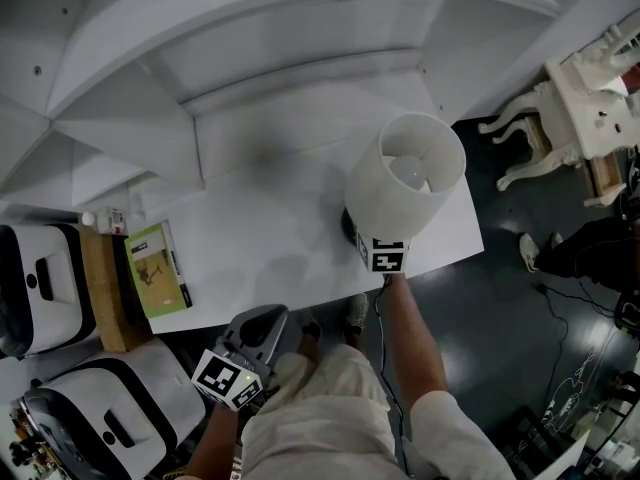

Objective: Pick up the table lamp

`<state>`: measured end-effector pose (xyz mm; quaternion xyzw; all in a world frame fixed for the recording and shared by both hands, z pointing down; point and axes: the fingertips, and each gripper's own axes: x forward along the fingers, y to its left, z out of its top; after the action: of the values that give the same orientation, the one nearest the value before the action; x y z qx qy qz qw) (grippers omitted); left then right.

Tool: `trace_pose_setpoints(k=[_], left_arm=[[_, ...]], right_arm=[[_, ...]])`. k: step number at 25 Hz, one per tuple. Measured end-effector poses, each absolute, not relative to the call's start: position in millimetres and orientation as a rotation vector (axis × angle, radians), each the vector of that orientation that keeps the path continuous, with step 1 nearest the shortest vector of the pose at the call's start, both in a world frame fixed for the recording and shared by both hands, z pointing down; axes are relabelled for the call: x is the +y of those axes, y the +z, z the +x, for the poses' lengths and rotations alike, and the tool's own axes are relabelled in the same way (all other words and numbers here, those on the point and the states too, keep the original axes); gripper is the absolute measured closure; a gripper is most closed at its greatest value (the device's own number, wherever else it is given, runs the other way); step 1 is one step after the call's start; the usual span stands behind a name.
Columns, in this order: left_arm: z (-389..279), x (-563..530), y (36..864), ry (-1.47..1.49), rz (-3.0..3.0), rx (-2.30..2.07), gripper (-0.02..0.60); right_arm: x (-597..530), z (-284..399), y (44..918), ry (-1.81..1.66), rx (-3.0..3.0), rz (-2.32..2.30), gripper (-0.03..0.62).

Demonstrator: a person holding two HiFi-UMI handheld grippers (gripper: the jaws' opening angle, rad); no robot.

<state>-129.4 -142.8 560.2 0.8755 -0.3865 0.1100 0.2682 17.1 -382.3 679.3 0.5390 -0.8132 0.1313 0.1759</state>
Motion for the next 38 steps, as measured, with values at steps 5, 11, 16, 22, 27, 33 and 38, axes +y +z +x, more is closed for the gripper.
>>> trace_pose_setpoints(k=[5,11,16,22,27,33,38], left_arm=[[-126,-145,556,0.291,2.364,-1.052,0.572],[-122,-145,549,0.280,2.371,-1.077,0.572],[-123,-147,541,0.265,2.380,-1.107,0.572],[-112,-147,524,0.230,2.399,-1.145,0.572],[-93,-148,508,0.173,2.419,-1.162,0.572],[-62,-148,483,0.113,2.478,-1.167,0.572],[-46,-144,472,0.093,2.505,-1.191,0.572]], right_arm=[[-385,20,679,0.419,-2.312,1.515,0.574],[-382,28,678,0.498,-2.310,1.486,0.579],[-371,33,671,0.563,-2.331,1.450,0.580],[-347,43,642,0.613,-2.372,1.366,0.582],[-323,46,589,0.602,-2.468,1.286,0.580],[-292,56,537,0.567,-2.529,1.205,0.580],[-264,67,509,0.538,-2.581,1.156,0.581]])
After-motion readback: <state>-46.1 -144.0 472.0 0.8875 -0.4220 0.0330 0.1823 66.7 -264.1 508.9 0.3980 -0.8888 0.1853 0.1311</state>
